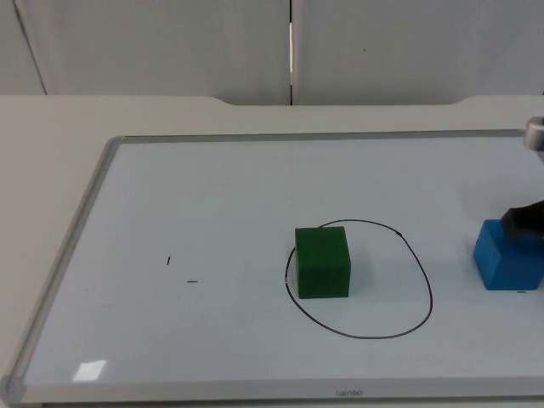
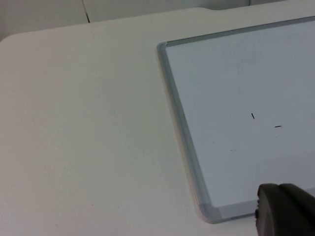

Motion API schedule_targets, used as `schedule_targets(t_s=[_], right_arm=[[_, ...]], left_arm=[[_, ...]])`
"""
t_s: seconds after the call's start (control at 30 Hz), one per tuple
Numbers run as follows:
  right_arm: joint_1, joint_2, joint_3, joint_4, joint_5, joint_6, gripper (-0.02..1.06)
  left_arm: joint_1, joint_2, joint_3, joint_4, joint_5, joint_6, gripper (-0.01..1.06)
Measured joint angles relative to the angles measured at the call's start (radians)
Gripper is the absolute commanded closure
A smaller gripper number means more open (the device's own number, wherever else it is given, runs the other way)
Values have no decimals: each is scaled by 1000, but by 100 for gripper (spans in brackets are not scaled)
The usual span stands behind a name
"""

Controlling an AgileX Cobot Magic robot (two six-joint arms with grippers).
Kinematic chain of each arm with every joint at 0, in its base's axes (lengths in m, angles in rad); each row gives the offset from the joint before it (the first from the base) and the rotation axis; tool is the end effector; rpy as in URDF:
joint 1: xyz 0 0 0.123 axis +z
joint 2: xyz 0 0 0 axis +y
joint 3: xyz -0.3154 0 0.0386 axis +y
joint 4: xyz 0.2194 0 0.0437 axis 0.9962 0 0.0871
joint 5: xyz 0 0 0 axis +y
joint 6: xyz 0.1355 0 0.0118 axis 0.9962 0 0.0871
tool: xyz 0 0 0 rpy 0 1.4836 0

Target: Push the two cubes into the marked area.

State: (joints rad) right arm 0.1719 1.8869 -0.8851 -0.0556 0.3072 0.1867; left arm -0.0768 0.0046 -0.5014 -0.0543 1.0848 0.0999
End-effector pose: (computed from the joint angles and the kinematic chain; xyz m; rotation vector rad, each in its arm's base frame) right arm 0.3317 0.0553 0.1217 -0.0492 2.7928 0.0519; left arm -0.0244 -0.0047 0.2408 0.1859 2.0624 -0.0511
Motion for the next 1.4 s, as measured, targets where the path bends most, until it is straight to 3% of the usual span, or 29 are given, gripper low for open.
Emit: schedule_targets(t_s=[0.27,1.4], right_arm=[[54,0,0,11,-38,9,105],[101,0,0,66,-79,42,105]], left_arm=[[0,0,0,0,0,0,105],[0,0,0,0,0,0,105]])
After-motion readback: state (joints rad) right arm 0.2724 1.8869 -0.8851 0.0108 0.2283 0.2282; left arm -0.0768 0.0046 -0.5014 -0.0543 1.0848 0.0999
